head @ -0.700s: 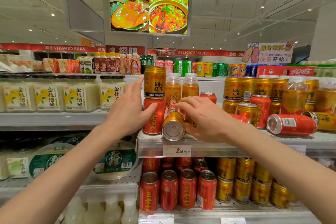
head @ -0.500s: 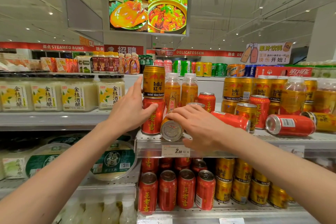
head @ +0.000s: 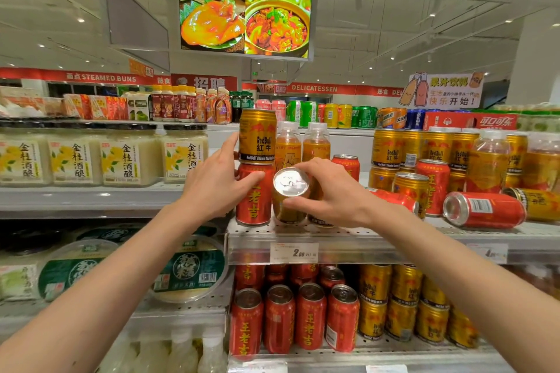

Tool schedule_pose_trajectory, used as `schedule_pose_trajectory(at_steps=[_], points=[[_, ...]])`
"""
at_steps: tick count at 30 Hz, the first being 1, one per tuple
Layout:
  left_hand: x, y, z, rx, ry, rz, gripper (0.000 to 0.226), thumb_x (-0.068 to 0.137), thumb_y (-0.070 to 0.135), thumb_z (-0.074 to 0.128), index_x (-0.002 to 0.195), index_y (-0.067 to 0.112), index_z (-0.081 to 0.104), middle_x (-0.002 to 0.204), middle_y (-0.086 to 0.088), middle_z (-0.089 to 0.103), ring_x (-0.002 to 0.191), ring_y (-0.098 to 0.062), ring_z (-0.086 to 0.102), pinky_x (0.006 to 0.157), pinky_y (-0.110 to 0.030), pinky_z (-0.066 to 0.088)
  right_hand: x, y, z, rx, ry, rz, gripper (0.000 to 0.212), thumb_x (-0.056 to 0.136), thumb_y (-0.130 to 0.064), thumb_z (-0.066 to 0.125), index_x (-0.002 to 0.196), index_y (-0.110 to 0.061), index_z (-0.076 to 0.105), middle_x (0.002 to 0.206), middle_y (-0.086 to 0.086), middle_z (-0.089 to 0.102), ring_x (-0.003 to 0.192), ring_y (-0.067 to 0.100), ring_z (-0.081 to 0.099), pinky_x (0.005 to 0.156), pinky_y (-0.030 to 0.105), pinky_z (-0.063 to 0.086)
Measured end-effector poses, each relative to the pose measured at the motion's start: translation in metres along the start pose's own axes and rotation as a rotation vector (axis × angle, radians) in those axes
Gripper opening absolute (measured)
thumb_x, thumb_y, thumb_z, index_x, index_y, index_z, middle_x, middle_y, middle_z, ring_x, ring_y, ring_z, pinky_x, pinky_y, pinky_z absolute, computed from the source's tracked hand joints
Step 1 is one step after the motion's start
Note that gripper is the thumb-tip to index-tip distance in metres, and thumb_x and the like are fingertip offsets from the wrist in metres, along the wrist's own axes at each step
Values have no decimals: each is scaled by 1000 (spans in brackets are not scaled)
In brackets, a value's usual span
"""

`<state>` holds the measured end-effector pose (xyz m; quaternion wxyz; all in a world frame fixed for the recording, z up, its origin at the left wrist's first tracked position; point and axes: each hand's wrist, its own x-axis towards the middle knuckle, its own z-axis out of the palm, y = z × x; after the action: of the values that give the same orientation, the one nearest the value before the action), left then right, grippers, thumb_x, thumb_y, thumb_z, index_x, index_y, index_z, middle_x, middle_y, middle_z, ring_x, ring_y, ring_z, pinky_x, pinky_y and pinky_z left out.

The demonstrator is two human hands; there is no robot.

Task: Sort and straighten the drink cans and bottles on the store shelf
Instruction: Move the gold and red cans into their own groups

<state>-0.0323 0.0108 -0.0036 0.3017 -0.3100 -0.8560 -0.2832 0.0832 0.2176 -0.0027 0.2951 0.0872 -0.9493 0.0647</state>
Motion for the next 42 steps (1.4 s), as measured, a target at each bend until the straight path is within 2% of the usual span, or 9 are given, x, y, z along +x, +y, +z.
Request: schedule_pose_trajectory(at_steps=[7, 11, 16, 19, 23, 28, 34, 38, 42], points=[[-3, 0, 0, 31, 21, 22, 90, 85, 74, 52, 156, 33, 17, 141, 4, 59, 108, -24, 68, 90, -50, 54, 13, 0, 1, -65, -93, 144, 53, 96, -62, 46, 134, -26, 54, 133, -2, 61, 125, 19, 50, 107, 41, 39], [-5, 2, 0, 62, 42, 46, 85, 88, 70, 52, 156, 31, 19, 140, 6, 59, 106, -22, 68, 81, -40, 52, 14, 4, 5, -47, -52, 161, 54, 95, -63, 47, 127, -23, 64, 127, -1, 60, 119, 19, 54, 102, 43, 44], [-6, 0, 3, 85, 54, 57, 87, 88, 73, 49, 157, 32, 16, 139, 8, 60, 105, -21, 68, 82, -43, 55, 12, 5, 12, -114, 8, 144, 54, 96, -63, 45, 129, -24, 65, 121, -3, 64, 115, 19, 55, 100, 43, 45], [-7, 2, 4, 92, 58, 59, 85, 90, 71, 49, 157, 32, 16, 140, 8, 59, 108, -21, 67, 85, -44, 54, 5, 6, 18, -148, 48, 99, 56, 97, -63, 42, 137, -26, 58, 134, -5, 63, 127, 17, 53, 111, 44, 38], [-10, 5, 3, 77, 79, 63, 82, 90, 68, 51, 157, 31, 21, 138, 7, 60, 107, -19, 67, 80, -39, 50, -2, 8, 20, -100, 26, 71, 64, 98, -56, 47, 154, -28, 34, 159, -6, 39, 149, 15, 29, 124, 47, 18], [-15, 9, 0, -40, 99, 20, 86, 89, 53, 65, 156, 19, 24, 141, -6, 45, 115, -24, 58, 90, -45, 51, -11, 18, -4, 110, 128, 103, 60, 97, -49, 55, 150, -27, 37, 158, -3, 38, 145, 14, 34, 119, 43, 32], [-36, 39, 4, -25, 337, 174, 62, 86, 29, 73, 139, 12, 46, 127, -13, 48, 113, -24, 49, 92, -31, 40, -50, 66, -40, -126, 145, 231, 51, 96, -51, 55, 136, -20, 53, 131, 0, 55, 125, 17, 48, 107, 38, 44], [-41, 75, 28, 54, 229, 372, 48, 87, 33, 70, 128, 11, 58, 122, -8, 57, 114, -21, 51, 95, -33, 45, -76, 90, -42, -244, 63, 297, 61, 91, -60, 55, 137, -19, 55, 132, 2, 54, 124, 19, 47, 105, 40, 45], [-25, 96, 57, 95, 67, 402, 52, 92, 46, 60, 136, 19, 55, 131, 1, 56, 125, -18, 46, 105, -40, 42, -95, 98, -33, -278, 26, 268, 65, 88, -59, 60, 140, -21, 51, 130, 3, 54, 121, 25, 47, 101, 42, 44]])
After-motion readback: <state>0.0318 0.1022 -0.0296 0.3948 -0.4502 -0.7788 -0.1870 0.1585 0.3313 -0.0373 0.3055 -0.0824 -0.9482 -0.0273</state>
